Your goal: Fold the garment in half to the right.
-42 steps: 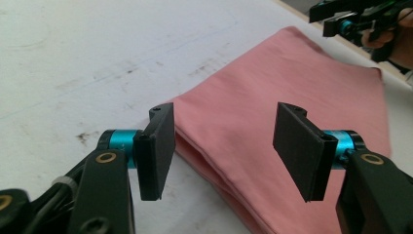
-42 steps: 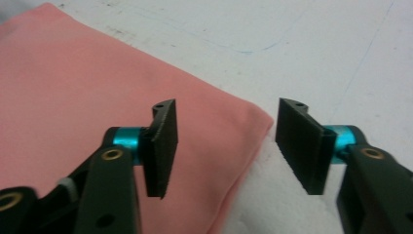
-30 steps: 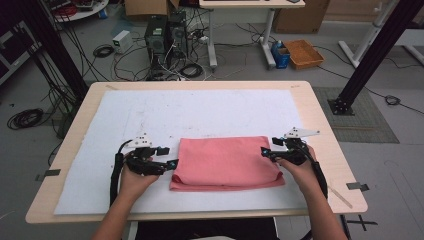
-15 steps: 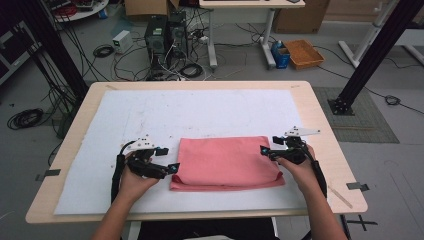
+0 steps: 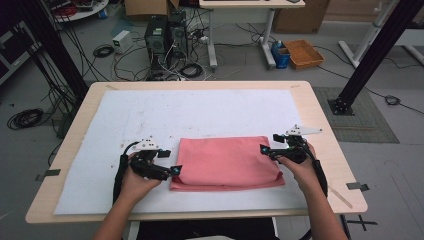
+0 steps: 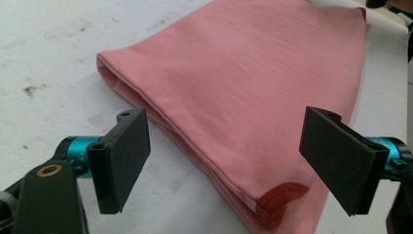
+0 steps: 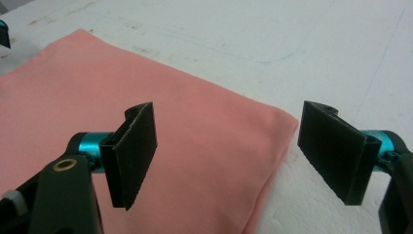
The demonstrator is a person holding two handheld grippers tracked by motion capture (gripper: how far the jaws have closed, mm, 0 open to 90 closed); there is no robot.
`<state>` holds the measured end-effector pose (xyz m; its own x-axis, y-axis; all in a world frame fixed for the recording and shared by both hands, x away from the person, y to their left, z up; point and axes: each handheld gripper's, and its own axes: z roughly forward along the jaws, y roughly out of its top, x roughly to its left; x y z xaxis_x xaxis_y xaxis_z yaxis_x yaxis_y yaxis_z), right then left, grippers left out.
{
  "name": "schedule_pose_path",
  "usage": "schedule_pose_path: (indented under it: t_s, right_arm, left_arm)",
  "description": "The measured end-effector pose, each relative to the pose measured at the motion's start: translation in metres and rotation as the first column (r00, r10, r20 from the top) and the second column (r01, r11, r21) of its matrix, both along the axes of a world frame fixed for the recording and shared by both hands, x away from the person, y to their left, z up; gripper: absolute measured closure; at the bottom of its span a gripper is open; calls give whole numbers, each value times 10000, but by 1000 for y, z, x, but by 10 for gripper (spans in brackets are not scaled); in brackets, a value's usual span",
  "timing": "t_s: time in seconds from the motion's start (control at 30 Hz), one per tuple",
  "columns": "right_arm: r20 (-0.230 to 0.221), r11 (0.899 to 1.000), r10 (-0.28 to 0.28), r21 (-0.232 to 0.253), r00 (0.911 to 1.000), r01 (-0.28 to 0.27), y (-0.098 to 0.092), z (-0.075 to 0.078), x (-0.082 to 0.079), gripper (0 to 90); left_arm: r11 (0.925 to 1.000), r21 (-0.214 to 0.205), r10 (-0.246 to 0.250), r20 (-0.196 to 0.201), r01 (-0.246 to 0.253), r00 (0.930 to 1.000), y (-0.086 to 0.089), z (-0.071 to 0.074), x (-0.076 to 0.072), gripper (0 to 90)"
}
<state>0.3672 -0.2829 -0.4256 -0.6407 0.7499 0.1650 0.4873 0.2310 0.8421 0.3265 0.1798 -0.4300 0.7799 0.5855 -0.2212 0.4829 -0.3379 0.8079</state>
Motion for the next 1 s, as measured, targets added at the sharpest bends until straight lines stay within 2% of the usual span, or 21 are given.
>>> schedule_pose_path:
  t_s: [0.13, 0.27, 0.4, 0.5, 0.57, 0.67, 0.73, 0.8, 0.87, 0.93, 1.0]
  right_arm:
    - [72, 9999, 157, -48, 9999, -156, 7, 4, 2, 223]
    - [189, 9993, 361, -138, 9992, -359, 18, 11, 5, 223]
    - [230, 9974, 669, -273, 9975, -663, 31, 14, 9, 223]
    - [203, 9963, 789, -370, 9967, -781, 39, 15, 13, 223]
    - [201, 9954, 867, -428, 9960, -858, 43, 15, 15, 223]
    - [215, 9938, 969, -560, 9951, -956, 50, 17, 17, 223]
    - [296, 9923, 1083, -643, 9937, -1062, 54, 18, 17, 223]
    - [343, 9917, 1169, -580, 9926, -1148, 59, 20, 16, 223]
    - [342, 9898, 1293, -655, 9910, -1268, 65, 20, 15, 223]
    - [319, 9866, 1447, -802, 9890, -1418, 71, 21, 14, 223]
    - [326, 9838, 1591, -883, 9867, -1558, 78, 24, 13, 223]
  left_arm:
    - [9994, 340, -107, -186, 114, 9998, -5, -4, -5, 193]
    - [9980, 620, -71, -630, 110, 9980, -9, -10, -11, 229]
    - [9945, 1034, -48, -888, 140, 9960, -12, -15, -17, 261]
    - [9925, 1218, 9, -670, 73, 9978, -14, -16, -22, 284]
    - [9931, 1165, -9, -821, 105, 9966, -13, -15, -24, 338]
    - [9950, 988, -63, -1001, 163, 9950, -11, -15, -28, 468]
    - [9956, 866, -271, -1113, 369, 9934, -11, -16, -28, 539]
    - [9956, 788, -398, -1266, 500, 9912, -8, -16, -26, 580]
    - [9971, 607, -366, -1434, 457, 9890, -7, -17, -25, 624]
    - [9971, 637, -329, -1489, 428, 9883, -6, -17, -23, 671]
    - [9968, 541, -488, -1671, 586, 9847, -7, -17, -22, 732]
